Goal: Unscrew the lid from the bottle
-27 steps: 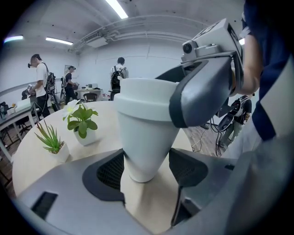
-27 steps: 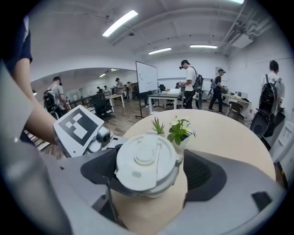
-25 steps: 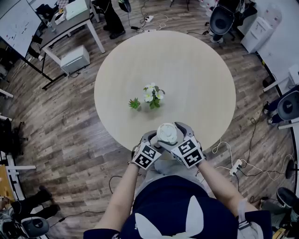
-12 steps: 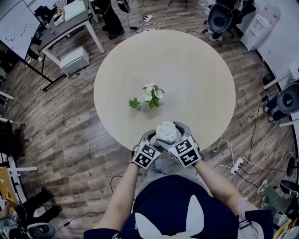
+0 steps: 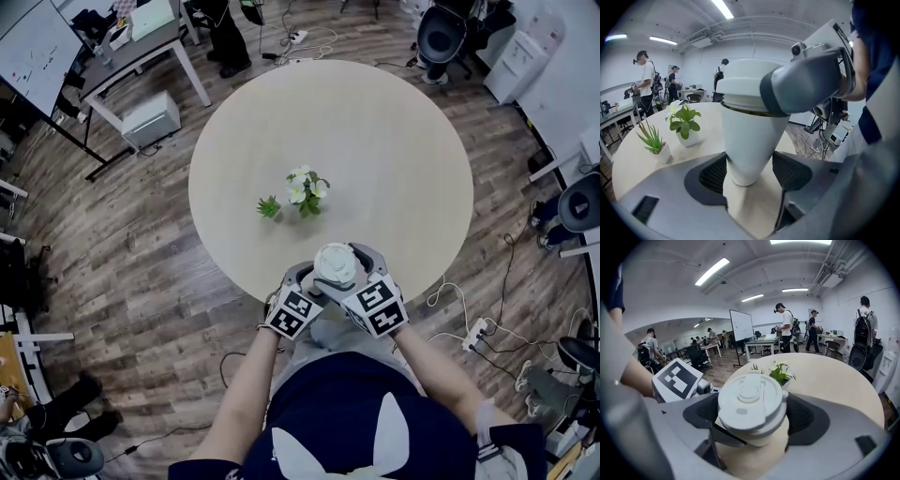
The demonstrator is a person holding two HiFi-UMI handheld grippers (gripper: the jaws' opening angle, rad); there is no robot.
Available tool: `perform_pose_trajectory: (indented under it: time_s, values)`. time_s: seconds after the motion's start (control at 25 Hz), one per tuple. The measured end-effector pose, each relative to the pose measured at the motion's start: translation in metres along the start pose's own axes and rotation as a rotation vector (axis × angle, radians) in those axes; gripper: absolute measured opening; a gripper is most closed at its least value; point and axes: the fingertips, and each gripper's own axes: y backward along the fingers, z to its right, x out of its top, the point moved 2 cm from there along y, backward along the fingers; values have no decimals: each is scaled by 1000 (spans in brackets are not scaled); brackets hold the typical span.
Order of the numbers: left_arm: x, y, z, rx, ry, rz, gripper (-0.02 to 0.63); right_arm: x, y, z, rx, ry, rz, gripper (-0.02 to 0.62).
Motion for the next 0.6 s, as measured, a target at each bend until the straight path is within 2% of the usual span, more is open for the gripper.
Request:
perform_pose_trajectory:
  time_s: [0.16,0.36,0.6]
  values:
    - [0,-1,0,-2,7,10,314,7,5,3,10,-28,24,442]
    - [1,0,0,1,5,4,314,16,15,8,45,-130,61,443]
    - [0,-1,-1,2,14,2,314,23,24,13,31,-123,97,443]
